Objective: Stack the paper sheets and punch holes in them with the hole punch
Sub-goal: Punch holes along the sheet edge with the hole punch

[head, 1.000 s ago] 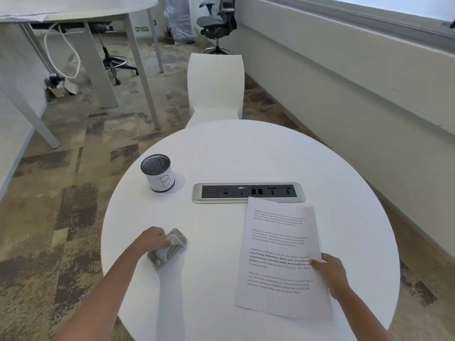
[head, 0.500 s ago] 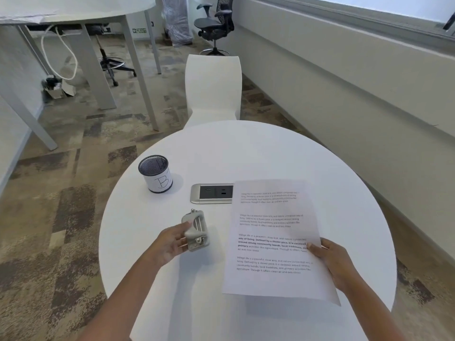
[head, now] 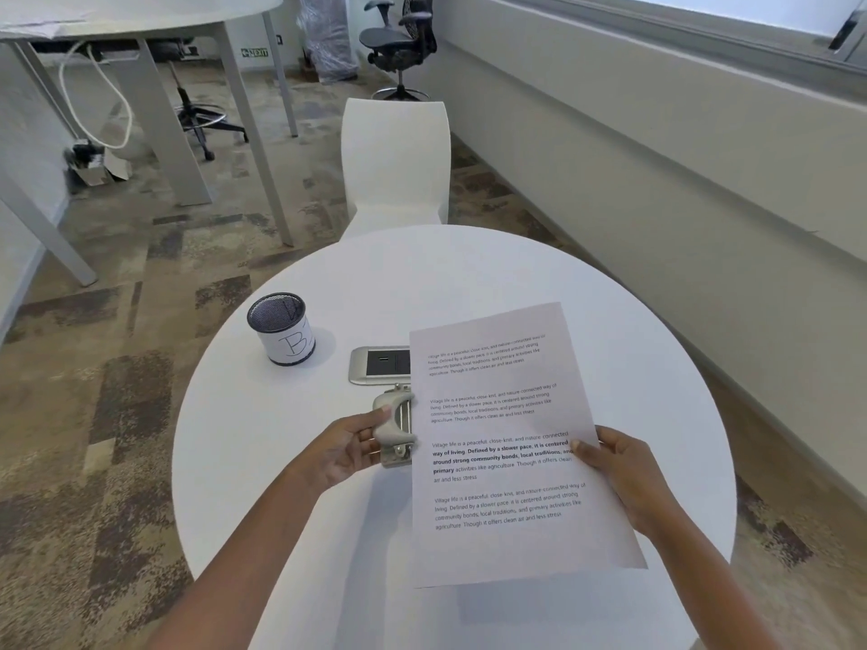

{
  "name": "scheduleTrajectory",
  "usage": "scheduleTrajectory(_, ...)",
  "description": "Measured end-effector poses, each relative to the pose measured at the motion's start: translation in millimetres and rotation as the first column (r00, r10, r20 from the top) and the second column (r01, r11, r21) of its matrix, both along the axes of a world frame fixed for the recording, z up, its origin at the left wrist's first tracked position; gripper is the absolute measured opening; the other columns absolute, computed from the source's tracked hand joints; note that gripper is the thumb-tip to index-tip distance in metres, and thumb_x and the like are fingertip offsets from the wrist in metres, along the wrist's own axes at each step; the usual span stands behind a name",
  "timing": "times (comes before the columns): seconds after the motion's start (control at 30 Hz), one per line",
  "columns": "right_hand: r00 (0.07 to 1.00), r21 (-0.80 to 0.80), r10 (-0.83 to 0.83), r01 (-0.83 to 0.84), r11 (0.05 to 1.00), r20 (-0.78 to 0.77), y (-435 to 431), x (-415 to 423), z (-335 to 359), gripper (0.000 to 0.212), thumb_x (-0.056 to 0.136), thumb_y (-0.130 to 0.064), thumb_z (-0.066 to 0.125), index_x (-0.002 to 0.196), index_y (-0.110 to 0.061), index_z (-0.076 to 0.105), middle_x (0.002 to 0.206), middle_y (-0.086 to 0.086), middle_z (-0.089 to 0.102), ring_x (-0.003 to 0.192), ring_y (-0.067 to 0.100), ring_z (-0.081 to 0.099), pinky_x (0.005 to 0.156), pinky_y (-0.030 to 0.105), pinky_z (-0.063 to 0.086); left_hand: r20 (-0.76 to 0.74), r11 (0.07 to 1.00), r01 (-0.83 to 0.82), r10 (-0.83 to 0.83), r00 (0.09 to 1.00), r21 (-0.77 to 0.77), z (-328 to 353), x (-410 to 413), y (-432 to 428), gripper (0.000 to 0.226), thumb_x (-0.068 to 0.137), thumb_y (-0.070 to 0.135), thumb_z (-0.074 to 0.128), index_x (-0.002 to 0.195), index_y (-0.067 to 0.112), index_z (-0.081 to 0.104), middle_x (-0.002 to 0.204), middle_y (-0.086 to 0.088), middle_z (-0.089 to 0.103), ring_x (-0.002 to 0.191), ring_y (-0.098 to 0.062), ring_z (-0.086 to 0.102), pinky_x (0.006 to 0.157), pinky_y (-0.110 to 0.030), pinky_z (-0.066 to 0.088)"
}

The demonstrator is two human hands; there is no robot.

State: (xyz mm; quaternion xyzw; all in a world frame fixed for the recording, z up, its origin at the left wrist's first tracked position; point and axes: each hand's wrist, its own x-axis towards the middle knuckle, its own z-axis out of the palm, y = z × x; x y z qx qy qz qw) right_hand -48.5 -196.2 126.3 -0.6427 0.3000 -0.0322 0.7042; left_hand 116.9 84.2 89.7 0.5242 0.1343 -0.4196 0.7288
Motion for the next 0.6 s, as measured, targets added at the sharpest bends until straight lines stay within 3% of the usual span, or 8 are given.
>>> scheduleTrajectory(0.2, 1.0, -0.089, -0.008, 0.01, 0.996, 0.028, -1, -4, 3, 0.019, 0.084, -0.001, 0.059, 0.083, -0.017, 0.071, 0.074, 0.003, 0.077, 0.065, 0.022, 0.071, 0.067, 0.039, 0.057, 0.093, 0.999, 0.047, -0.048, 0.994, 0.022, -4, -3, -6, 0.013, 0.085, 0.012, 0.057, 0.096, 0.006, 0.063, 0.081, -0.01, 0.069, 0.065, -0.019, 0.07, 0.057, -0.025, 0.059)
scheduleTrajectory(0.6, 0.998, -0.062, -0.033, 0.036, 0.997, 0.057, 4, -5, 3, 0.019, 0.085, -0.002, 0.058, 0.082, -0.017, 0.07, 0.07, -0.001, 0.077, 0.059, 0.017, 0.07, 0.059, 0.032, 0.058, 0.1, 0.998, 0.064, -0.066, 0.993, 0.021, -7, -10, -20, 0.007, 0.082, 0.013, 0.063, 0.087, 0.008, 0.065, 0.068, -0.005, 0.074, 0.059, -0.015, 0.07, 0.05, -0.022, 0.057)
